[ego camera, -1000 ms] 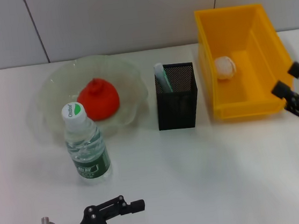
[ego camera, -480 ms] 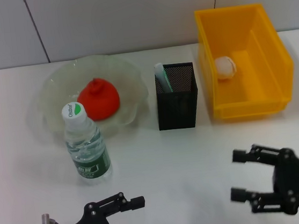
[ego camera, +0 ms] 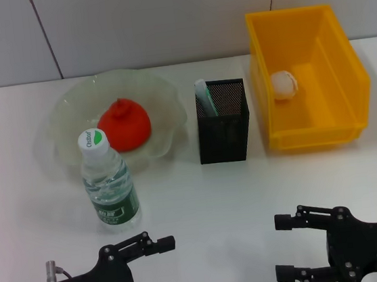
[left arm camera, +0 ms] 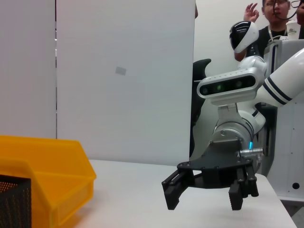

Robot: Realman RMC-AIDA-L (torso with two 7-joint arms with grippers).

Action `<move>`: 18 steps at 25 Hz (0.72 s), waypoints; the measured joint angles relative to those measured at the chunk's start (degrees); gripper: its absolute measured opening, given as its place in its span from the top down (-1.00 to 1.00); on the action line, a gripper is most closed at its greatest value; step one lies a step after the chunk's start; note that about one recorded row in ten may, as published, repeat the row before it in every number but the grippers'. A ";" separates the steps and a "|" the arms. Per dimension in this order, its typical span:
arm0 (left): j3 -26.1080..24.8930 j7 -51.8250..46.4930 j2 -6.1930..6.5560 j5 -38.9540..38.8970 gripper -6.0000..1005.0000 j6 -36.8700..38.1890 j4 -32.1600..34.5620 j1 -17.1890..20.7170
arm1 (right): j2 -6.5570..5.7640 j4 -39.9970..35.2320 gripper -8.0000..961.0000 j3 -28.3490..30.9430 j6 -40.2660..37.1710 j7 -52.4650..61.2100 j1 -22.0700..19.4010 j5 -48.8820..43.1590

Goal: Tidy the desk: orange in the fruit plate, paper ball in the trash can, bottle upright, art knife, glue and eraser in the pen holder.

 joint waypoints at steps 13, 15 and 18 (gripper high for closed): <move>-0.65 -0.03 -0.12 -0.02 -0.61 0.16 0.00 0.07 | 0.96 0.41 -0.70 0.00 2.67 -0.49 -0.31 -0.13; -0.65 -0.03 -0.13 -0.02 -0.61 0.18 0.00 0.17 | 1.10 0.41 -0.70 0.04 2.69 -0.72 -0.45 -0.13; -0.69 -0.03 -0.20 -0.01 -0.61 0.21 0.00 0.31 | 1.22 0.45 -0.70 0.14 2.69 -0.87 -0.72 -0.13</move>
